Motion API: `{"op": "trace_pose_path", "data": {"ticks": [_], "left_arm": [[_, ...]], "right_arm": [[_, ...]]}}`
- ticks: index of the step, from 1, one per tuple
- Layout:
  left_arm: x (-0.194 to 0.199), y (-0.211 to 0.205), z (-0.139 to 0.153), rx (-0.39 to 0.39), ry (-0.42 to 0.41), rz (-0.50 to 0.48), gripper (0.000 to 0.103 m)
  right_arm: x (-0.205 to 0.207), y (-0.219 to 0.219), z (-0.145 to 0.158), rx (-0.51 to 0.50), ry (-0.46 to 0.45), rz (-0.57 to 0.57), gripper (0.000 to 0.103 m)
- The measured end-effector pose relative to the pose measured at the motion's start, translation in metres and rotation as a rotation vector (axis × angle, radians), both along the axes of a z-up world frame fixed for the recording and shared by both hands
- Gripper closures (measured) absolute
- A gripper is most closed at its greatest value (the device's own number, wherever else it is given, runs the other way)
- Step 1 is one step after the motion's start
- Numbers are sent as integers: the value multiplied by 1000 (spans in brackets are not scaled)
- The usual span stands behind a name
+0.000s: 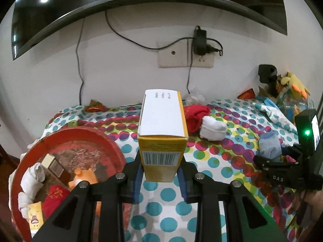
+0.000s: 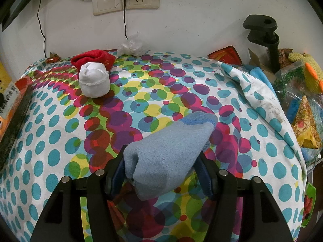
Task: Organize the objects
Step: 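Carry the yellow barcode box over the red tray with the left gripper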
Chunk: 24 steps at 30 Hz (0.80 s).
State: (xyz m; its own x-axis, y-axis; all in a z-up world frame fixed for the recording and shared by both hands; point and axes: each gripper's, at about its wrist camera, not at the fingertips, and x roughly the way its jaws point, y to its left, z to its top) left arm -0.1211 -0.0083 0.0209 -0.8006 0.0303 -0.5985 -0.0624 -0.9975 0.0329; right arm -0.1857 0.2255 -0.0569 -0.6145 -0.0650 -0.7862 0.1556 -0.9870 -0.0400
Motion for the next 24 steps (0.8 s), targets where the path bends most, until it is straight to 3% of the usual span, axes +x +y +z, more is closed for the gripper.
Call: {"op": "trace_pose_path", "data": {"ticks": [12,24], "left_arm": [[10,-45,13,12,5,68,73],[15,-97,2,22,-36,151,73]], "right_arm": [[0,1,0,0,0,0,44],[0,1,1,1,-1,-2,42]]}}
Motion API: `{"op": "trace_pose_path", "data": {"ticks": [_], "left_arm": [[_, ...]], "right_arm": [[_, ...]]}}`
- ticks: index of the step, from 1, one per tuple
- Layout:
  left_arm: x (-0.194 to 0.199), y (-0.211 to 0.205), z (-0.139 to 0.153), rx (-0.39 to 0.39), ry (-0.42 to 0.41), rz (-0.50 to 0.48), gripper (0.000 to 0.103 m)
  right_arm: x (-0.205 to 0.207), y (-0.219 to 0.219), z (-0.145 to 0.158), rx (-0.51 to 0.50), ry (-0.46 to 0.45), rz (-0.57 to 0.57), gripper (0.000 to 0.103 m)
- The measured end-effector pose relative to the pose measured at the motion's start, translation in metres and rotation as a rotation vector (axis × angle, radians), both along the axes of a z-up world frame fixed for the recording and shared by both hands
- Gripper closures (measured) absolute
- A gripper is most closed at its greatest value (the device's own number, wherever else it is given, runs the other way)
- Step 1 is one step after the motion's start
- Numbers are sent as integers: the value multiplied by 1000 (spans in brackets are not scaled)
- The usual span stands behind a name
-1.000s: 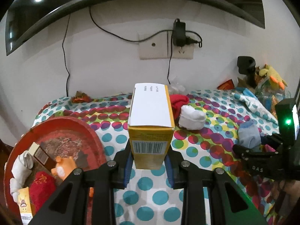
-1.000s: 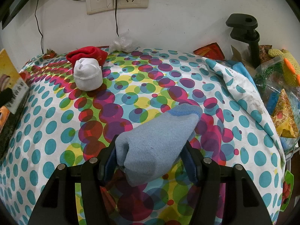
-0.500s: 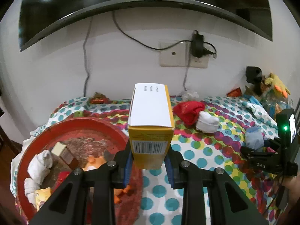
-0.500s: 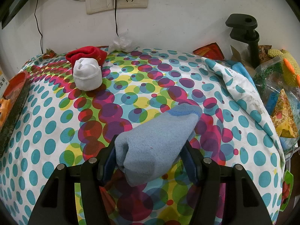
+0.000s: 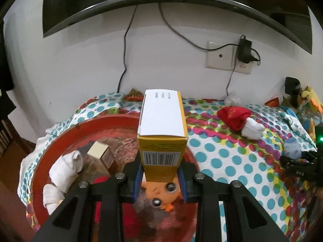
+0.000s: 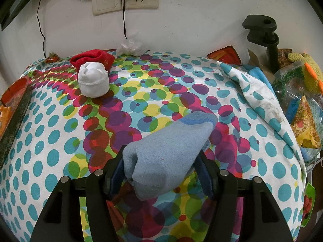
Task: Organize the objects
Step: 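Carry the yellow barcode box over the red tray with the left gripper, then lower the yellow box onto the tray and open the left gripper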
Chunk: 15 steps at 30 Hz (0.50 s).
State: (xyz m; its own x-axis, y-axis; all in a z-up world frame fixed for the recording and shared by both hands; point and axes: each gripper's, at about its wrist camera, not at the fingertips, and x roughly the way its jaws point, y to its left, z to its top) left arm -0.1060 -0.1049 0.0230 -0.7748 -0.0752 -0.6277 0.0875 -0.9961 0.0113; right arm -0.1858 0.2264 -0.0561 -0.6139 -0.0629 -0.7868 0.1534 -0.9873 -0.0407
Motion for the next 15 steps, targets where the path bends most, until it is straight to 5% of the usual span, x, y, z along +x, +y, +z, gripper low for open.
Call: {"op": "trace_pose_path", "data": {"ticks": [15], "left_arm": [[5,-61,-11,37,-48,122,73]], "right_arm": [[-1,2,0,3,0,-2,40]]}}
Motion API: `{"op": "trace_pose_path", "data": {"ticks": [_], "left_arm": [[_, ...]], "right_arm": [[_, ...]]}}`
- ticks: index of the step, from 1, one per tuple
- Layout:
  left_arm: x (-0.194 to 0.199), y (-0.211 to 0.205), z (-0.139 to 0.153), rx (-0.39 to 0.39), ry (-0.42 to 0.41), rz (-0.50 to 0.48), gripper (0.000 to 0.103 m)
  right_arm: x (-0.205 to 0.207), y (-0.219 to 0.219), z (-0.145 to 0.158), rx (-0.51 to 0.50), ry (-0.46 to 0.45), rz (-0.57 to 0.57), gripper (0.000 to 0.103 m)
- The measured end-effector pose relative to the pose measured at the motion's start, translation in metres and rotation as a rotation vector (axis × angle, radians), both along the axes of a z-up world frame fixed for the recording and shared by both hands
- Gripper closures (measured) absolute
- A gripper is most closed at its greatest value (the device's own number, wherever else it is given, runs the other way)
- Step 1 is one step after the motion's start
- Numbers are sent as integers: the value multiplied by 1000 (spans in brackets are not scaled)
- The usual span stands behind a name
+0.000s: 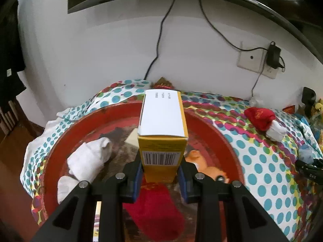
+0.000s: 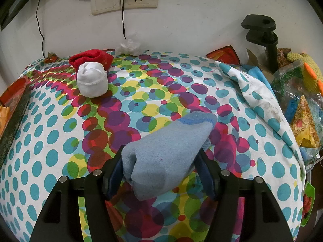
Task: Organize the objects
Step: 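Lower the yellow box onto the tray and open the left gripper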
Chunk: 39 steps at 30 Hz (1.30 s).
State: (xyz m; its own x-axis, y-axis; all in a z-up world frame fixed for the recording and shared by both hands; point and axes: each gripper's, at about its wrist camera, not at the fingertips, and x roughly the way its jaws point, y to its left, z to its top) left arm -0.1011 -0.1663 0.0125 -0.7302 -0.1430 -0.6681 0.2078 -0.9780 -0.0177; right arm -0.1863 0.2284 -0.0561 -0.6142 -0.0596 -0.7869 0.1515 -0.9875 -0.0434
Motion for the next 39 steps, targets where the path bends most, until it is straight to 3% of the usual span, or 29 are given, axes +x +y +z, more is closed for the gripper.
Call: {"op": "trace_pose_path", "data": {"ticks": [17,26,29,31,33,39], "left_arm": [[3,-49,-16,75,-39,66,72],[4,-51,-20,62,-69,57,72],[4,-50,-21,49,-85,61,64],[6,-51,-20,50,-79,59,51],[8,-51,-18,43,-76,66,44],[18,-45,-8,-15,-71,52,44]], "right_arm": [[1,3,0,5,1,-2,37],[-1,11,-1,10,0,-11,34],[0,14,-1,15,0,-15,32],[0,14,-1,17,0,-20,31],[1,16,0,15,-1,-23,31],[2,16,0,15,-2,-24,30]]}}
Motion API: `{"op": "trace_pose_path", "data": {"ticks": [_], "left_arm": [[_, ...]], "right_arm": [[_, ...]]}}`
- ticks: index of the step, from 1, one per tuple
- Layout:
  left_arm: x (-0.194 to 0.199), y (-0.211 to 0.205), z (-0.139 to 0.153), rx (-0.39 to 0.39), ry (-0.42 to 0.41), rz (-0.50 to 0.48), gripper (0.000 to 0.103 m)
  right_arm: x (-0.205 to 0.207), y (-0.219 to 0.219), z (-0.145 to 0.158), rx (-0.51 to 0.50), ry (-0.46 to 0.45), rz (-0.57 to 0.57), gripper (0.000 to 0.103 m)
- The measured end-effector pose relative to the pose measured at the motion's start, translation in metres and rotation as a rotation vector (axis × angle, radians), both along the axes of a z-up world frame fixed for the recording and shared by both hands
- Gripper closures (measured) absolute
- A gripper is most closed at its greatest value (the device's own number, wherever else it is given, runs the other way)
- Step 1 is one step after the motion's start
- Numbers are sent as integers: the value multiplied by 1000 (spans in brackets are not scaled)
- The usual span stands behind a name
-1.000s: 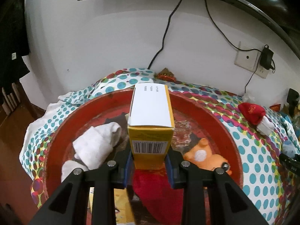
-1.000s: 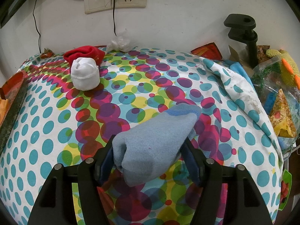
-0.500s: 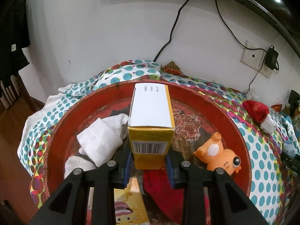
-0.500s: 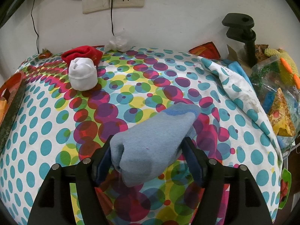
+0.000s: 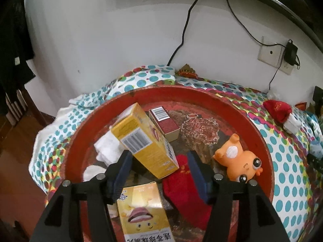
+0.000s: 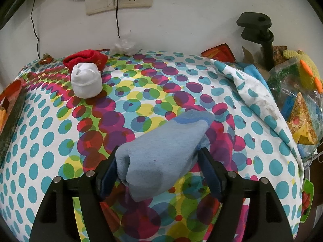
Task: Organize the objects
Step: 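Lower the yellow box onto the tray and open the left gripper, then carry the light blue sock over the red tray with the right gripper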
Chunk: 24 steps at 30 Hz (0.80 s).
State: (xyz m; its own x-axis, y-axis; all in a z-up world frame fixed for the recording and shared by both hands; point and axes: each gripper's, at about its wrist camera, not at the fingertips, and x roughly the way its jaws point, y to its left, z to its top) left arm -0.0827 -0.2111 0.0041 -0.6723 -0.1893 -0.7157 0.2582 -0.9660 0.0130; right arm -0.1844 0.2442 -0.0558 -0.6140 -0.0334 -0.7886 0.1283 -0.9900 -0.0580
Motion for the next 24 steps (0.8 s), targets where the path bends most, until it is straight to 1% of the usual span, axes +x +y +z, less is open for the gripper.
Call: {"op": "trace_pose_path", "data": {"ticks": [5,7,8,11,13,15,16,19,22,24], "left_arm": [[18,5,9,-8,27,-9,44],[23,7,10,1,29,-10,44],[27,8,11,6,25,-12,44],[39,11,11,7,20,-13,44],[50,13,12,9,24,-14,44],[63,16,13,3,35,-13,44],[70,17,13,-2,34,0,44],[85,18,12,18,31,0,44],[100,19,10,7,27,8,44],[108,17,10,17,31,15,44]], "right_arm": [[1,2,0,-5,-1,0,31],[2,-2,1,-6,2,7,36],[2,-4,1,-5,5,17,42],[4,-15,0,12,14,37,50],[3,-17,0,14,16,39,51],[4,-17,1,6,15,34,54],[4,-17,1,3,14,30,54],[4,-17,1,4,15,29,55],[2,-17,1,17,18,27,56],[2,-19,2,34,22,25,56]]}}
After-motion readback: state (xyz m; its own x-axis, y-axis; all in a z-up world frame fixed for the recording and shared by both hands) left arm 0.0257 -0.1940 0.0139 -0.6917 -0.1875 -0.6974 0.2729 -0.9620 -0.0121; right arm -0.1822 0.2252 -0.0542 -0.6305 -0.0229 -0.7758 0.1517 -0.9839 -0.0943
